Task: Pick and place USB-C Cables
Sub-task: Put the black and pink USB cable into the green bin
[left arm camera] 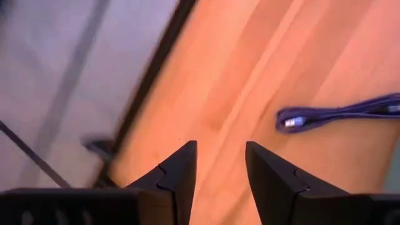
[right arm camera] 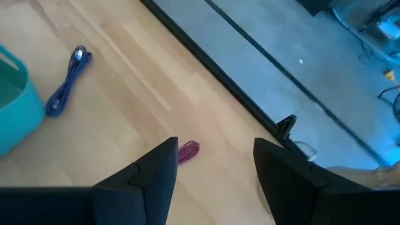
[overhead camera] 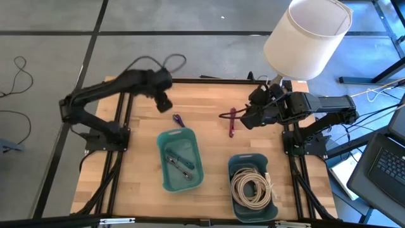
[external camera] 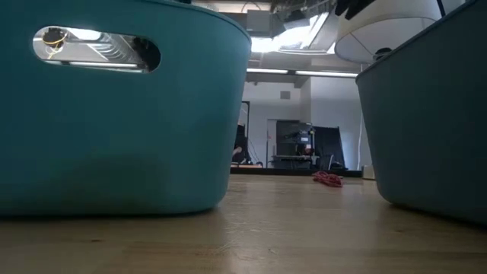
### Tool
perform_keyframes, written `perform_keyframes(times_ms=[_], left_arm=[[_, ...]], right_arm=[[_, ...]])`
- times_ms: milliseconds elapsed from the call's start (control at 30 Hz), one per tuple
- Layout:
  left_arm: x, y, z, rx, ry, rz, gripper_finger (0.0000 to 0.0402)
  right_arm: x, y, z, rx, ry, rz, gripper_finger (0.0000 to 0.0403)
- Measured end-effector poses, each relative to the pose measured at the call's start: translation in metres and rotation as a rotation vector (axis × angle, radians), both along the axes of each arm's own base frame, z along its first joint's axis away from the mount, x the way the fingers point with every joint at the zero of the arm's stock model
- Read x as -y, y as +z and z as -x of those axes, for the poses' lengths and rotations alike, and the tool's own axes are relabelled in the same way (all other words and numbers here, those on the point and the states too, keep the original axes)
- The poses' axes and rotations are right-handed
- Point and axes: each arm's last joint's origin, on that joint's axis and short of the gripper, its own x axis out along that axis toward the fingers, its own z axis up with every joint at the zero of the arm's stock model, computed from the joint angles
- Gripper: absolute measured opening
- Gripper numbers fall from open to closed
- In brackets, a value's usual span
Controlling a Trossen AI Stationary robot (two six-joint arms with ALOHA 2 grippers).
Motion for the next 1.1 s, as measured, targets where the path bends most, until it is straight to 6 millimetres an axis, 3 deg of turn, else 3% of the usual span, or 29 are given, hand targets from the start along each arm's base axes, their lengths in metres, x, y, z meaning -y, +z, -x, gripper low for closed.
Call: perform_keyframes(times_ms=[167, 333, 533, 667, 767, 1100], left_arm=[[-0.044, -0.01, 0.018, 0.078, 0.214, 0.203, 0.0125], [-0.063, -0.008, 0.038, 0.124, 0.313, 0.246, 0.0126], [-0.067, 0.001, 0.056, 0.151, 0.349, 0.208, 0.0127], [-0.066, 0.006, 0.063, 0.159, 0.332, 0.184, 0.0127], [-0.066, 0.009, 0.066, 0.16, 0.323, 0.173, 0.0127], [-0.067, 0.009, 0.067, 0.152, 0.292, 0.157, 0.0124]], right_arm=[[0.0, -0.002, 0.0, 0.074, -0.093, -0.144, 0.0211], [0.003, -0.023, -0.009, 0.125, -0.218, -0.398, 0.0211], [0.008, -0.103, -0.037, 0.158, -0.188, -0.612, 0.0211], [0.034, -0.163, -0.033, 0.151, -0.306, -0.731, 0.0211], [0.052, -0.189, -0.03, 0.197, -0.33, -0.83, 0.0213], [0.095, -0.209, -0.019, 0.31, -0.439, -0.814, 0.0228]])
